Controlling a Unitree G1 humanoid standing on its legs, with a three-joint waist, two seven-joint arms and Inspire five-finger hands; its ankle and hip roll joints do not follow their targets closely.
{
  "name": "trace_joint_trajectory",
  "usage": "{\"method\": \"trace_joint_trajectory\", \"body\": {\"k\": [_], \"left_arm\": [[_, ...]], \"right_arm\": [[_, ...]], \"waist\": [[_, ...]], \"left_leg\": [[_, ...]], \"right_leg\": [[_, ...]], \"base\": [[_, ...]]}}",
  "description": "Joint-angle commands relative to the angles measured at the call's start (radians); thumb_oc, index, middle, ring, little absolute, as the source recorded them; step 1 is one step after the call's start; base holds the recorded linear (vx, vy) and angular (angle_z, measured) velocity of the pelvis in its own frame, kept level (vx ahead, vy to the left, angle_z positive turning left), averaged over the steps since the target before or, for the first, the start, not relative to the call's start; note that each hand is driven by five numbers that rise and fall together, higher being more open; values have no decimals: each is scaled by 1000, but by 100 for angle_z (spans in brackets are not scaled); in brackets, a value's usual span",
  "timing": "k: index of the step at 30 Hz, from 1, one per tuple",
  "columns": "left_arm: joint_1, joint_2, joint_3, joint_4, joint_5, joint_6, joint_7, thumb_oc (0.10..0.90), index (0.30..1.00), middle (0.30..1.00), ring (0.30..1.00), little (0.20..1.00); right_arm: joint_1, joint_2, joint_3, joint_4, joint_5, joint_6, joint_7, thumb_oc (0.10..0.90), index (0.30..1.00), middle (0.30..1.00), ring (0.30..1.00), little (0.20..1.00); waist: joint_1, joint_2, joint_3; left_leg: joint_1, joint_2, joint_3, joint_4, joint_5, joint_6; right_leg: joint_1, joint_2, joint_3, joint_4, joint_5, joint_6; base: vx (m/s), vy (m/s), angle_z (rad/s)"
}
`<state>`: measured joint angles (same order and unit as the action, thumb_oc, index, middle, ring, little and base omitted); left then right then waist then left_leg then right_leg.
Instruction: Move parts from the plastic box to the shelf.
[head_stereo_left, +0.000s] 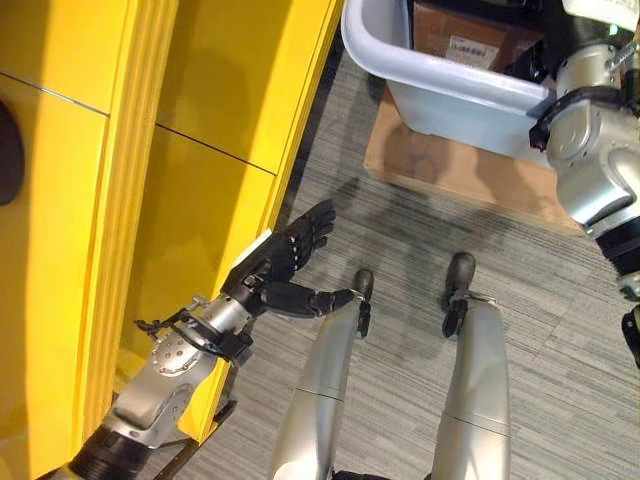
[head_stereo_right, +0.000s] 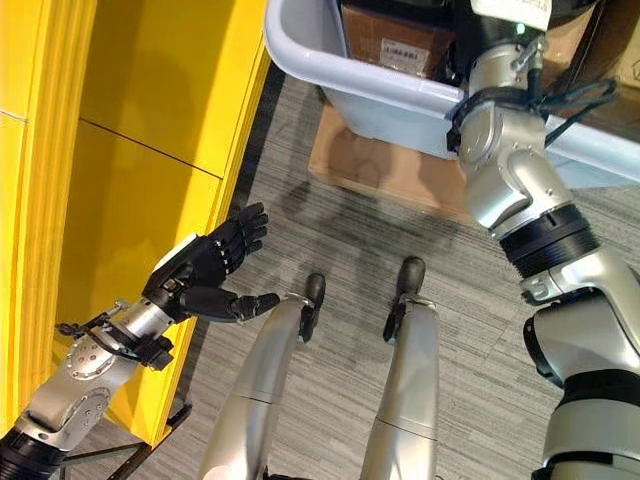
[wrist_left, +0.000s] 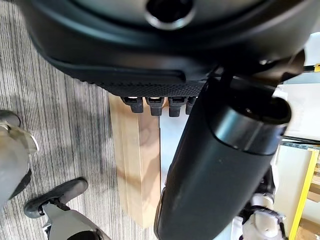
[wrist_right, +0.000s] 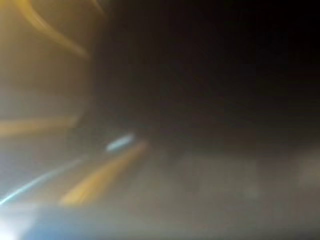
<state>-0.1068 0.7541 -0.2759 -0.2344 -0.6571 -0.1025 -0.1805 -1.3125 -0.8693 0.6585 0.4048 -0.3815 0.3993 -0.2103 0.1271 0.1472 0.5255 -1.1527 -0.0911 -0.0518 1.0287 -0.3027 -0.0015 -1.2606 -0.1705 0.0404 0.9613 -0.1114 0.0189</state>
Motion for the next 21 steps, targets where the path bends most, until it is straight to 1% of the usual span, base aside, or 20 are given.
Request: {"method": "trace_joint_trajectory", "body": {"k": [1,2,3,4,6,10,13,14,16,18,21], "left_arm": [[16,-49,33,-86,15,-103,-5,900,1000,1000,1000,1000],[24,-46,38,-91,13,-106,-8,900,1000,1000,1000,1000],[33,-40,41,-93,15,-114,-11,900,1000,1000,1000,1000],[41,-34,46,-97,10,-118,-13,900,1000,1000,1000,1000],[47,-26,51,-101,6,-118,-15,900,1000,1000,1000,1000],[69,-18,60,-103,4,-129,-34,900,1000,1000,1000,1000],[75,-16,61,-105,6,-133,-40,900,1000,1000,1000,1000],[79,-17,60,-107,7,-136,-41,900,1000,1000,1000,1000],[81,-16,58,-105,6,-142,-45,900,1000,1000,1000,1000],[84,-21,56,-107,16,-145,-49,900,1000,1000,1000,1000],[91,-23,60,-107,20,-153,-55,900,1000,1000,1000,1000]], "right_arm": [[-66,-60,124,56,-194,-32,91,900,1000,1000,1000,1000],[-86,-79,163,54,-202,-31,108,629,621,621,621,621],[-108,-99,203,49,-171,-25,106,400,300,300,300,300],[-123,-106,224,49,-140,-22,109,400,300,300,300,300],[-135,-113,243,48,-141,-10,111,400,300,300,300,300],[-159,-114,264,89,-104,18,64,400,300,300,300,300],[-172,-112,261,111,-127,10,50,400,300,300,300,300],[-181,-114,262,134,-153,-3,27,400,300,300,300,300],[-189,-120,267,144,-165,-6,8,400,300,300,300,300],[-188,-126,269,153,-187,-19,-7,400,300,300,300,300],[-187,-137,275,164,-185,-38,-35,400,300,300,300,300]], "waist": [[-3,75,-5],[-1,75,-5],[2,72,-5],[4,70,-5],[7,68,-5],[17,67,-5],[21,67,-5],[23,66,-5],[23,65,-5],[22,62,-5],[20,58,-5]], "left_leg": [[10,82,28,-73,-22,26],[3,84,27,-69,-21,26],[-3,86,26,-68,-19,26],[-6,87,24,-69,-15,25],[-8,89,24,-70,-13,25],[-9,92,16,-71,-9,25],[-3,95,13,-80,-4,23],[3,96,11,-89,1,22],[9,99,10,-99,6,22],[28,105,7,-128,18,19],[51,111,3,-158,31,14]], "right_leg": [[64,2,-12,46,-169,-17],[61,1,-14,47,-169,-18],[57,-2,-18,47,-168,-18],[55,-4,-20,47,-167,-17],[55,-7,-24,46,-166,-17],[61,-13,-32,45,-166,-19],[68,-14,-36,39,-164,-18],[75,-14,-39,31,-161,-18],[81,-14,-42,21,-158,-17],[99,-12,-45,-4,-151,-16],[121,-10,-48,-31,-142,-13]], "base": [[0,0,0],[0,0,0],[0,0,0],[0,0,0],[-3,-22,4],[0,0,0],[0,0,0],[0,0,0],[0,0,0],[-16,-10,0],[0,0,0]]}}
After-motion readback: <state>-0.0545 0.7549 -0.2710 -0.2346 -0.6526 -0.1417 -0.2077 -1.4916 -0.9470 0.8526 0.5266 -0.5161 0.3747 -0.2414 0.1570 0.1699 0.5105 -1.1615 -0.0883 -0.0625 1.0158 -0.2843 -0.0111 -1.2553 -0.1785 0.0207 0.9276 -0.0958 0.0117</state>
